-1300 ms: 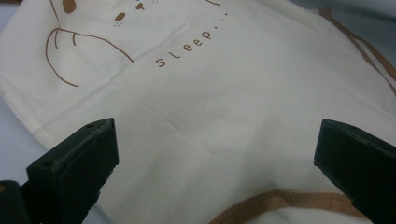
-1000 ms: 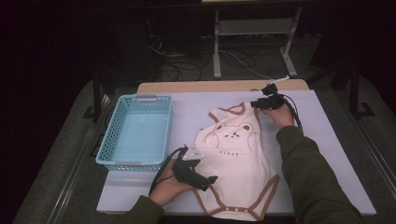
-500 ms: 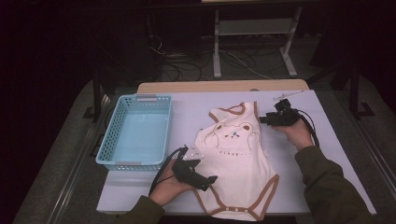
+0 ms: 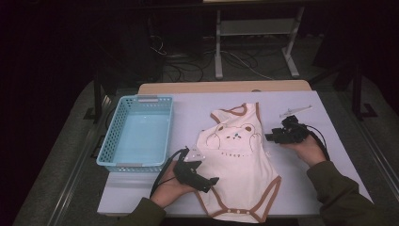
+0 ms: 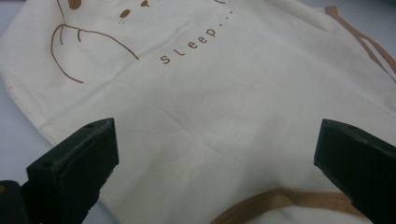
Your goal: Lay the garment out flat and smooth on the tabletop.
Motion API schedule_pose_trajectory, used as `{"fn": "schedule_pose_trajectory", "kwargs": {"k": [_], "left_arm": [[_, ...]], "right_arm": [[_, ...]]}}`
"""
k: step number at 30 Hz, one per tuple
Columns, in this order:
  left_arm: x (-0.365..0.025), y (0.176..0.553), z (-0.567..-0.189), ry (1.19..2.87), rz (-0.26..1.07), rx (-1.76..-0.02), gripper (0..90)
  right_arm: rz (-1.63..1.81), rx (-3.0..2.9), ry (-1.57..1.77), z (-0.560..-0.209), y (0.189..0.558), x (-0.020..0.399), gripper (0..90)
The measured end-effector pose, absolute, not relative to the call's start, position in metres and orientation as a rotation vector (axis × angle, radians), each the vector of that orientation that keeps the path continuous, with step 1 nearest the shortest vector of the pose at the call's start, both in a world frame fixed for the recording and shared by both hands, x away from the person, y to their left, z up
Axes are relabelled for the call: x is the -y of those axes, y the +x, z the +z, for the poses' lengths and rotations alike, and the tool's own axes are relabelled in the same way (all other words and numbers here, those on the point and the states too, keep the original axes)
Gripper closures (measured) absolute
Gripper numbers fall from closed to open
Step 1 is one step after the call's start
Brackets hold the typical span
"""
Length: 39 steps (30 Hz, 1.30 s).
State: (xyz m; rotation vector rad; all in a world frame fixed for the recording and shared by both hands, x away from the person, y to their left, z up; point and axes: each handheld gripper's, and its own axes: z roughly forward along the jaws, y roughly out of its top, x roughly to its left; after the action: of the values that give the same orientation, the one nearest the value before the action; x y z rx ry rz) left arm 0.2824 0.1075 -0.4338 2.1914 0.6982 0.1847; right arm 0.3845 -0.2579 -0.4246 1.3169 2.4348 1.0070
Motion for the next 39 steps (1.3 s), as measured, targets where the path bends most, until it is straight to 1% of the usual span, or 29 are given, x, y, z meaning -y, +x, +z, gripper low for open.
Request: {"fn": "schedule_pose_trajectory", "kwargs": {"k": [13,23,39], "left_arm": [[-0.107,0.283,-0.435,2.194,0.18,-0.702,0.0],[-0.108,0.283,-0.434,2.199,0.178,-0.696,0.0],[-0.108,0.283,-0.434,2.2,0.177,-0.694,0.0]], "right_arm": [[0.971,-2.489,1.307,-0.437,0.381,0.244,51.3],[1.053,-2.513,1.282,-0.438,0.382,0.228,49.9],[0.993,-2.544,1.152,-0.445,0.38,0.206,49.3]]}}
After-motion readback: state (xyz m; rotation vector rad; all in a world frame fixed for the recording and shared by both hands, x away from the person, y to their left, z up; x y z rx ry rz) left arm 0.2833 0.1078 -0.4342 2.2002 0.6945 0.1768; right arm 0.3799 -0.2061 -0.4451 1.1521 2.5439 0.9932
